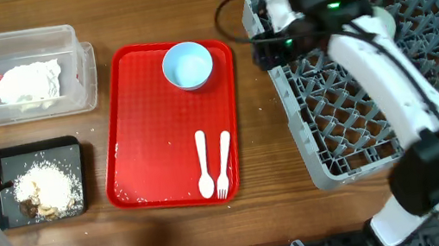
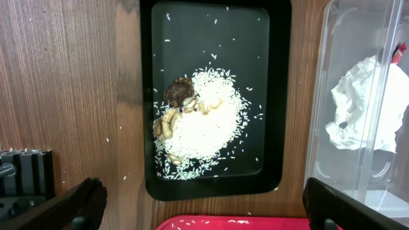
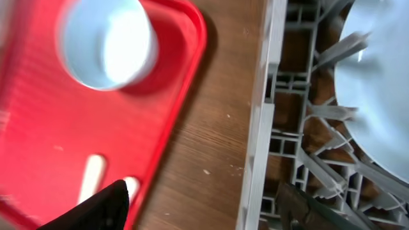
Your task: Sort waste into correct bins and load items into the dishwasher rack
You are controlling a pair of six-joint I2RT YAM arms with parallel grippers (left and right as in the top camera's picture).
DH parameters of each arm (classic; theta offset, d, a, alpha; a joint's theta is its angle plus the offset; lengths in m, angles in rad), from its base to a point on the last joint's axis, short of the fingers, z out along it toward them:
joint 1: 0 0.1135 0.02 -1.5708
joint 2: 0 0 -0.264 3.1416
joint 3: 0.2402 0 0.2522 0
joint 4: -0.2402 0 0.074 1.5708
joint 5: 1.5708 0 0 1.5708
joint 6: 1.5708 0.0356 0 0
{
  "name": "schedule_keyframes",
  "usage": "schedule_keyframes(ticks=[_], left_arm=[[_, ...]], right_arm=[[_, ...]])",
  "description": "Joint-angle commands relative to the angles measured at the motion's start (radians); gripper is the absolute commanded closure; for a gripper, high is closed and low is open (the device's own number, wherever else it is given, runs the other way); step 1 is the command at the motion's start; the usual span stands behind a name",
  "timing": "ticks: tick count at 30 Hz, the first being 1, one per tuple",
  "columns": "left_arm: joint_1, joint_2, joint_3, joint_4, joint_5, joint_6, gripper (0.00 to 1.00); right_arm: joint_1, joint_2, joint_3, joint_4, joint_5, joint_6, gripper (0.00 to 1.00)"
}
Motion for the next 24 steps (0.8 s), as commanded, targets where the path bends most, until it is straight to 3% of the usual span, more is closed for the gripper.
schedule_keyframes(ticks=[1, 6, 8, 10, 16, 22, 24], left_arm=[[0.005, 0.004, -0.004, 0.000, -0.013, -0.002, 0.00], [0.005, 0.004, -0.004, 0.000, -0.013, -0.002, 0.00], [0.005, 0.004, -0.004, 0.000, -0.013, -0.002, 0.00], [0.005, 0.004, -0.004, 0.000, -0.013, -0.002, 0.00], [0.005, 0.004, -0.004, 0.000, -0.013, -0.002, 0.00], [0.005, 0.004, -0.004, 0.000, -0.014, -0.002, 0.00], [0.005, 0.004, -0.004, 0.000, -0.013, -0.002, 0.00]], right_arm=[[0.024, 0.081, 0.002, -0.005, 0.164, -0.024, 0.25], [0.023, 0.152, 0.002, -0.002, 0.229, -0.027, 0.28], [0.023, 0.189, 0.002, -0.003, 0.180, -0.028, 0.44], [0.023, 0.223, -0.002, -0.004, 0.170, -0.027, 0.48], [0.023, 0.273, -0.003, 0.010, 0.171, -0.026, 0.51], [0.023, 0.271, -0.003, 0.055, 0.170, 0.029, 0.84], [0.023, 0.271, -0.003, 0.077, 0.169, 0.050, 0.85]])
